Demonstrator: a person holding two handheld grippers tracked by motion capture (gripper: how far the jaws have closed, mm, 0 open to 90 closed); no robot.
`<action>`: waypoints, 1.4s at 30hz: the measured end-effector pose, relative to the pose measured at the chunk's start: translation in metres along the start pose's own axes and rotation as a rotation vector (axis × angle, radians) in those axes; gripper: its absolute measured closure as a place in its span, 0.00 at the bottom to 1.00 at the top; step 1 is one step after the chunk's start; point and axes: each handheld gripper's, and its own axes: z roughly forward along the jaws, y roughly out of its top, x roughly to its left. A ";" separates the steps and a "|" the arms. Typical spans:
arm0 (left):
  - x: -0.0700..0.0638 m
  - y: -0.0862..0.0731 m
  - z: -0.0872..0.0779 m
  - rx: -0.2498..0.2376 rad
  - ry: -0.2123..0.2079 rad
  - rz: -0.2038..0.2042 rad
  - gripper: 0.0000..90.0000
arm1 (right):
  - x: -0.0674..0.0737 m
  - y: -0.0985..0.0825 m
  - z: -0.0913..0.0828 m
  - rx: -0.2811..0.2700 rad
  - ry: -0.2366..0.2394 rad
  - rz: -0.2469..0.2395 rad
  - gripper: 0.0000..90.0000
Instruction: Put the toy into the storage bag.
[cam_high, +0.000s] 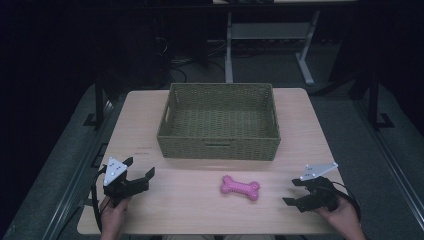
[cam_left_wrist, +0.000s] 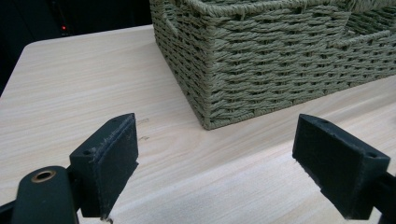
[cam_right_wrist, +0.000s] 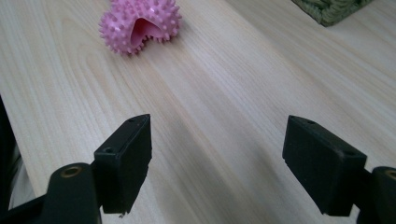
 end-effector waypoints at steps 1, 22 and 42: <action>0.000 0.000 0.001 -0.001 -0.002 0.001 0.15 | 0.000 0.002 0.000 0.005 0.001 -0.004 0.26; 0.001 0.000 -0.001 -0.007 0.005 -0.009 0.15 | 0.010 0.055 0.015 0.088 0.098 -0.117 0.24; 0.003 0.000 -0.001 -0.008 0.007 -0.014 0.15 | 0.030 0.111 0.049 0.167 0.191 -0.266 0.26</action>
